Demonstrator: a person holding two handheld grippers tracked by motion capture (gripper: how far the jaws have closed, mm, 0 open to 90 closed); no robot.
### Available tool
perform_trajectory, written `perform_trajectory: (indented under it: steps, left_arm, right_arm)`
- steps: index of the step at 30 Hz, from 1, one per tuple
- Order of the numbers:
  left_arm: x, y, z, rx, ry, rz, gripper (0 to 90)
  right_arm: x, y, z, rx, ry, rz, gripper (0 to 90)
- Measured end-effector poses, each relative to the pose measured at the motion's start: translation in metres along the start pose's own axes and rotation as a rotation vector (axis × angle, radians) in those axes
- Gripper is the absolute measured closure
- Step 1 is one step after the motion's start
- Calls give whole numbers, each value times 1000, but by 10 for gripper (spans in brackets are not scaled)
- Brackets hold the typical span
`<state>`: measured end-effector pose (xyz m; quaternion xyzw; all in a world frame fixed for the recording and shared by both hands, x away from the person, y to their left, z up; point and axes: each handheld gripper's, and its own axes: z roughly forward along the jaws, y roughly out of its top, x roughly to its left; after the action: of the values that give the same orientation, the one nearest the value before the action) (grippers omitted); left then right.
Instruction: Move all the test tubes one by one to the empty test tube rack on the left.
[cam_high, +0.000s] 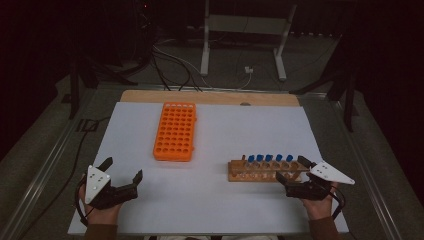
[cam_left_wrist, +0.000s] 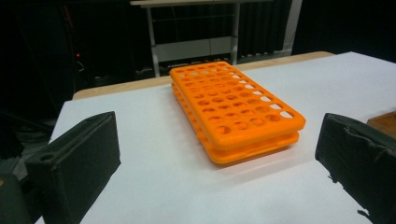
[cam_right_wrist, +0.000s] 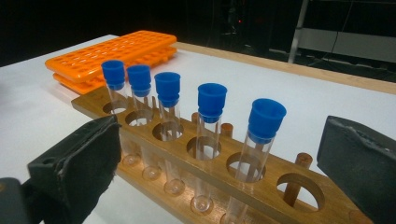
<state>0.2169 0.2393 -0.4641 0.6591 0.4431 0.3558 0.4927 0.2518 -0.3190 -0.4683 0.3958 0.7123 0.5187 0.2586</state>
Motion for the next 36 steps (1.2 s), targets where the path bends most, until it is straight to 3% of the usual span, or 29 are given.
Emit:
perform_trajectory:
  steps: [11,20,23,24,25,28,32,36]
  left_arm:
    - [3,-1,0,-12,2,-40,8]
    - [3,-3,3,14,-11,-62,8]
    - [4,-4,4,19,-11,-73,9]
    - [4,-5,5,23,-14,-82,8]
    - [4,-5,6,25,-16,-86,8]
    - [3,-5,6,26,-20,-85,8]
    - [2,-5,7,31,-26,-83,8]
    - [1,-5,8,37,-31,-79,8]
  right_arm:
    - [-4,4,-3,2,-4,11,0]
    - [-15,14,-3,71,-8,25,88]
    - [-17,16,0,102,-6,15,234]
    - [-17,16,1,107,-14,2,328]
    - [-18,16,1,114,4,-5,413]
    - [-22,14,3,134,26,-15,558]
    - [-24,12,5,144,36,-13,641]
    - [-24,10,13,174,27,-45,717]
